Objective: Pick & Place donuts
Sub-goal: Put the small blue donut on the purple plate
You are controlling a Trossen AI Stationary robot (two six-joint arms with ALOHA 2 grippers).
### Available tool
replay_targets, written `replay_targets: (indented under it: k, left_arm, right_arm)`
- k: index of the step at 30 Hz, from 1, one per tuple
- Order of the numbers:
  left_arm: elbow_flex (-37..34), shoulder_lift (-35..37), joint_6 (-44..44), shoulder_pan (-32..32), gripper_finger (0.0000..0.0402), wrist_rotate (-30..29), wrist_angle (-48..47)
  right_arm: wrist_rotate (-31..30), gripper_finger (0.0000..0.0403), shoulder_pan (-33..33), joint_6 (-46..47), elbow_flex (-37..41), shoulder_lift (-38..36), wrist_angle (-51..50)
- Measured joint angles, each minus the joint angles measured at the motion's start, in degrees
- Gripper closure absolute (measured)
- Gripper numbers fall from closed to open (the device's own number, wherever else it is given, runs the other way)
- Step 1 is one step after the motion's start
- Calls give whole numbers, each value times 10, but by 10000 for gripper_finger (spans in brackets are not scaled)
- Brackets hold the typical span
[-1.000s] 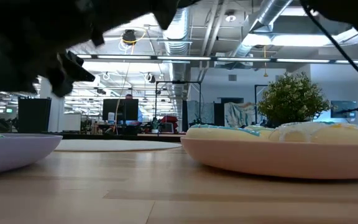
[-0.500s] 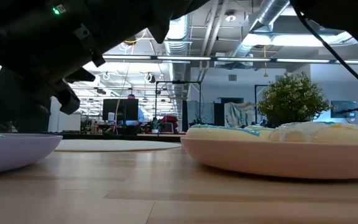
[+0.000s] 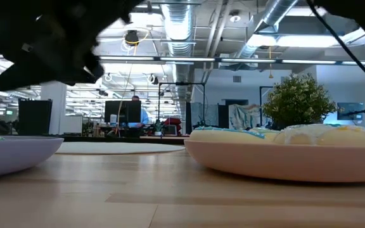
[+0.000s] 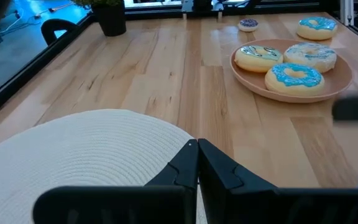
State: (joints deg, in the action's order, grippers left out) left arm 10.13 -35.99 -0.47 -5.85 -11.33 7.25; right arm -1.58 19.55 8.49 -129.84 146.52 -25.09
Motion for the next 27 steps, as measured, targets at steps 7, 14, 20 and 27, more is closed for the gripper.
replay_targets:
  k: [7,14,20,27]
  left_arm:
    - [0,0,-28,0,401,41,-3]
    - [0,0,-28,0,401,65,-2]
    - [0,0,-28,0,401,65,-1]
    - [0,0,-28,0,401,65,-2]
  right_arm:
    - [-1,154,0,31,0,-59,-138]
    - [-121,154,26,142,0,-81,-344]
    - [-170,154,71,216,1,-85,-486]
    - [-227,154,121,317,2,-114,-594]
